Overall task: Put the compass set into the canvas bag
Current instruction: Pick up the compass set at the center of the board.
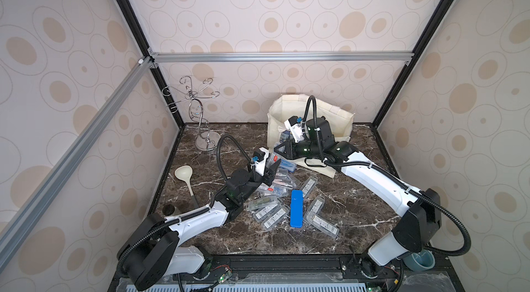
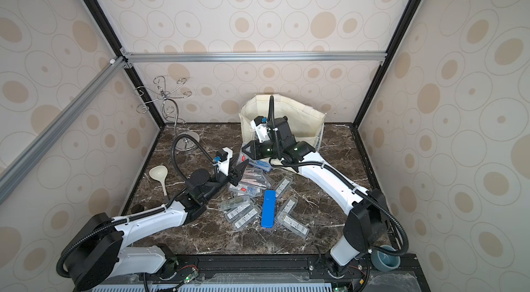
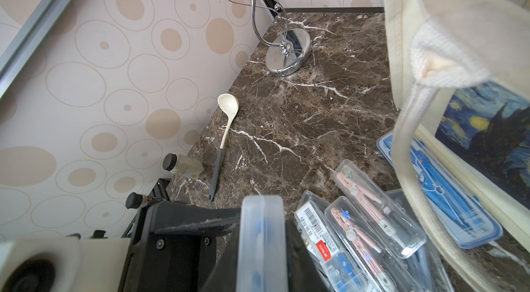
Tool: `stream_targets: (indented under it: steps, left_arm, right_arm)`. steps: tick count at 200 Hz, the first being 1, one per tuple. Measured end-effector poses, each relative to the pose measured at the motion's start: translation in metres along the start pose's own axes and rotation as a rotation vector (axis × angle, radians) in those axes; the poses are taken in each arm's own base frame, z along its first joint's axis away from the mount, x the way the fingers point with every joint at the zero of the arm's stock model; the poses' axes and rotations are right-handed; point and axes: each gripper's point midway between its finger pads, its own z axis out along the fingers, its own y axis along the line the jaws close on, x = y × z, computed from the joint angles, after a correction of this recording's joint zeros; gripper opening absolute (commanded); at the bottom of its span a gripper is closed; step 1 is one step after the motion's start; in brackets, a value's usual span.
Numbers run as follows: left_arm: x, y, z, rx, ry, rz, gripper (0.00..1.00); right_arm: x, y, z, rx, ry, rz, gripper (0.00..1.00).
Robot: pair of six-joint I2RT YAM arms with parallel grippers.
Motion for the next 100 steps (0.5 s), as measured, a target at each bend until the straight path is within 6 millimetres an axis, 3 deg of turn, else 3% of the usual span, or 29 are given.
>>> stream_targets:
  steps: [31, 48, 100]
  left_arm:
    - [-0.004, 0.0, 0.001, -0.002, -0.012, 0.009, 0.79]
    - [-0.004, 0.0, 0.001, -0.002, -0.012, 0.017, 0.99]
    - [0.004, -0.004, -0.001, 0.019, 0.028, 0.021, 1.0]
  right_arm:
    - [0.0, 0.0, 0.0, 0.001, -0.002, 0.001, 0.19]
    - [-0.001, 0.0, 0.0, 0.003, -0.004, 0.0, 0.18]
    - [-0.022, 0.006, -0.01, 0.029, -0.048, -0.05, 0.15]
